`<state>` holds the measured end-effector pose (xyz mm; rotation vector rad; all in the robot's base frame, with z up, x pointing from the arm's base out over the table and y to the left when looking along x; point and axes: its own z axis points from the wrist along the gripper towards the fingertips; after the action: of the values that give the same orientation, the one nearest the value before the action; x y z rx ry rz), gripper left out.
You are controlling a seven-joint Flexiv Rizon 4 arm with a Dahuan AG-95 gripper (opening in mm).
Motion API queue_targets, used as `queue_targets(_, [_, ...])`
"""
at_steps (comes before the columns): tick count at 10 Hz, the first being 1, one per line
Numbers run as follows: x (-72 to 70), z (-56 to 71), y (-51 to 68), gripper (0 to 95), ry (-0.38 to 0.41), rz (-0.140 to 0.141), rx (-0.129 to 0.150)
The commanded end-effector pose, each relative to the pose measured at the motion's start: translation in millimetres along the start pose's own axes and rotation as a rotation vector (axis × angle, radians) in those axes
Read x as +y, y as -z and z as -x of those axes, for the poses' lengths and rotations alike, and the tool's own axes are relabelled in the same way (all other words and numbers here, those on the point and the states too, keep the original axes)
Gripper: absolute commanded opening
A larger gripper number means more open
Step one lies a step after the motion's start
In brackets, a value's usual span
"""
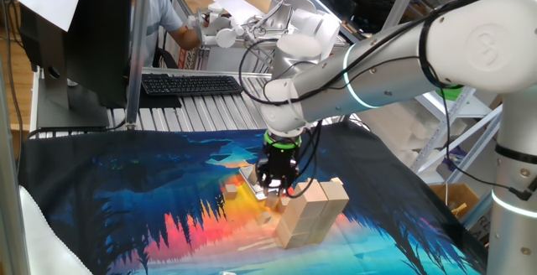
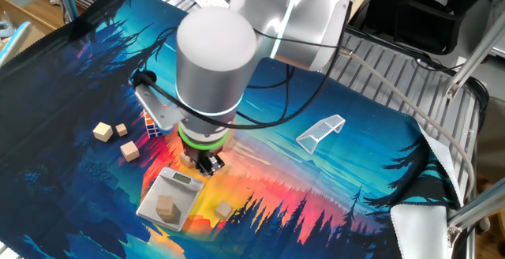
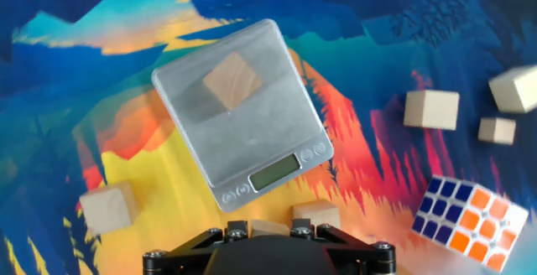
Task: Stack the blocks into a pyramid shape
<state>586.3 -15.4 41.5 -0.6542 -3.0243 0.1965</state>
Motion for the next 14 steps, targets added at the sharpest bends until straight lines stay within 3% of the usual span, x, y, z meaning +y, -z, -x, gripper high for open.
queue_targets(1, [0.0, 0.4, -0.4, 0.0, 0.118, -0.056, -0.026])
queue_targets(4, [1.9, 2.4, 0.4, 0.0, 0.087, -0.029, -0.010])
queue_targets(6, [1.9, 2.2, 0.5, 0.0, 0.005, 0.018, -0.001])
queue_targets(8, [1.3, 0.6, 0.2, 0.0, -0.009, 0.026, 0.004])
queue_targets(11, [4.2, -14.0, -1.5, 0.0, -0.016, 0.030, 0.005])
queue_targets(14, [10.4, -17.2, -20.6, 0.0, -0.017, 0.039, -0.020])
